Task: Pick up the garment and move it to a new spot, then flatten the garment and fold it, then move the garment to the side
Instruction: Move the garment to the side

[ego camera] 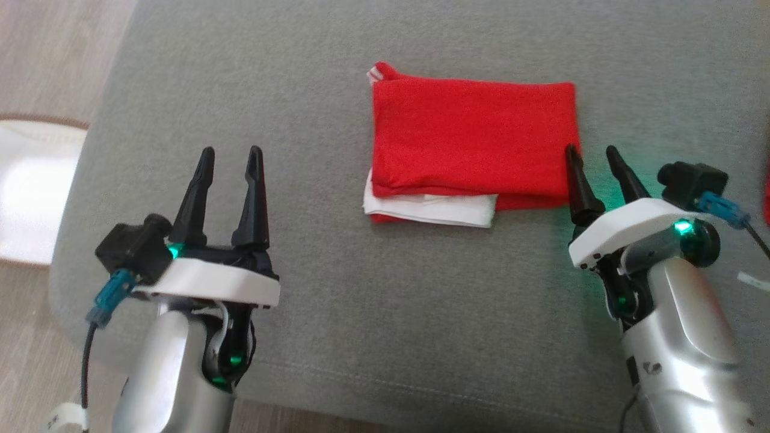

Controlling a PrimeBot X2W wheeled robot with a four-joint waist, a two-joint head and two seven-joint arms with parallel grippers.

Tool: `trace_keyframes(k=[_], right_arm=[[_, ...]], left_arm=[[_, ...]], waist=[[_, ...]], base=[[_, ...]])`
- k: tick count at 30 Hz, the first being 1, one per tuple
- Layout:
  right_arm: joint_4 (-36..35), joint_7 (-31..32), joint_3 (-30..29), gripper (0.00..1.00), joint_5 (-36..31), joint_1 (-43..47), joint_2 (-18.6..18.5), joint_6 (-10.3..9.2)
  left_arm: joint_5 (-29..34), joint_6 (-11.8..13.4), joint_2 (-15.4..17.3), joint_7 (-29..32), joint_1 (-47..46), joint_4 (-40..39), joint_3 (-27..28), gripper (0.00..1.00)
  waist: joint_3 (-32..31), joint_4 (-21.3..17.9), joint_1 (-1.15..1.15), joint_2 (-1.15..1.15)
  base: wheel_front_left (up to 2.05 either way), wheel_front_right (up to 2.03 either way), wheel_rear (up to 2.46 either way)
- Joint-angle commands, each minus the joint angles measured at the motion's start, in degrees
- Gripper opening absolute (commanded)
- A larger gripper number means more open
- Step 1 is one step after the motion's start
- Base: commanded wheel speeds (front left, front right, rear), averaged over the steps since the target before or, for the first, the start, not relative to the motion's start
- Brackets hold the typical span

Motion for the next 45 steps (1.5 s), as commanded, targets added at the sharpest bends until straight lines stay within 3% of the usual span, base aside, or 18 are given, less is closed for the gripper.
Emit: trace_keyframes(k=[1, 10, 11, 12, 20, 27, 31, 35, 40, 45], right_arm=[[0.42, 0.76, 1.21, 1.00, 0.70, -2.56, 0.50, 0.21], [8.42, 1.75, 1.65, 1.00, -1.95, -7.08, 0.50, 0.21], [8.95, 1.56, 1.90, 0.36, -2.54, -7.45, 0.50, 0.21], [9.28, 1.12, 2.18, 0.00, -3.09, -7.80, 0.50, 0.21], [8.11, -3.01, 3.22, 0.00, -9.69, -9.47, 0.50, 0.21], [0.68, -2.90, 3.96, 0.00, -17.86, -10.36, -0.97, 0.21], [-4.97, -0.02, 5.50, 0.00, -18.29, -11.13, -5.56, 0.21], [-9.31, 3.54, 6.07, 0.00, -16.93, -12.03, -12.65, 0.21], [-11.99, 7.00, 2.86, 0.00, -16.10, -12.82, -21.98, 0.21], [-12.30, 9.11, -2.75, 0.00, -16.93, -12.09, -27.45, 0.21]], left_arm=[[-0.74, 0.07, 0.94, -0.29, -2.89, -1.87, 1.15, 1.00], [-1.24, 0.15, 0.94, -0.29, -3.81, -1.75, 0.88, 1.00], [-1.25, 0.18, 0.94, -0.29, -3.83, -1.75, 0.91, 1.00], [-1.20, 0.23, 0.94, -0.29, -3.81, -1.74, 1.01, 1.00], [-0.07, -0.02, 0.94, -0.29, -3.64, -1.85, 2.16, 1.00], [0.74, -0.37, 0.94, -0.29, -3.94, -2.76, 2.41, 1.00], [1.55, -0.73, 0.94, -0.29, -4.24, -3.10, 2.60, 1.00], [2.43, -1.20, 0.94, -0.29, -5.11, -3.23, 2.46, 1.00], [3.05, -1.83, 0.94, -0.29, -6.58, -3.28, 2.39, 1.00], [3.34, -2.42, 0.94, -0.29, -7.54, -3.20, 2.63, 1.00]], waist=[[1.65, 2.00, 0.00, 0.00], [3.60, 4.27, 0.00, 0.00], [3.64, 4.22, 0.00, 0.00], [3.64, 4.07, 0.00, 0.00], [2.31, 0.00, 0.00, 0.00], [1.54, -6.77, 0.00, 0.00], [2.21, -10.75, 0.00, 0.00], [3.78, -13.62, 0.00, 0.00], [5.98, -15.42, 0.00, 0.00], [7.84, -15.87, 0.00, 0.00]], base=[[0.00, 0.00, 0.00], [0.00, 0.00, 0.00], [0.00, 0.00, 0.00], [0.00, 0.00, 0.00], [0.00, 0.00, 0.00], [0.00, 0.00, 0.00], [0.00, 0.00, 0.00], [0.00, 0.00, 0.00], [0.00, 0.00, 0.00], [0.00, 0.00, 0.00]])
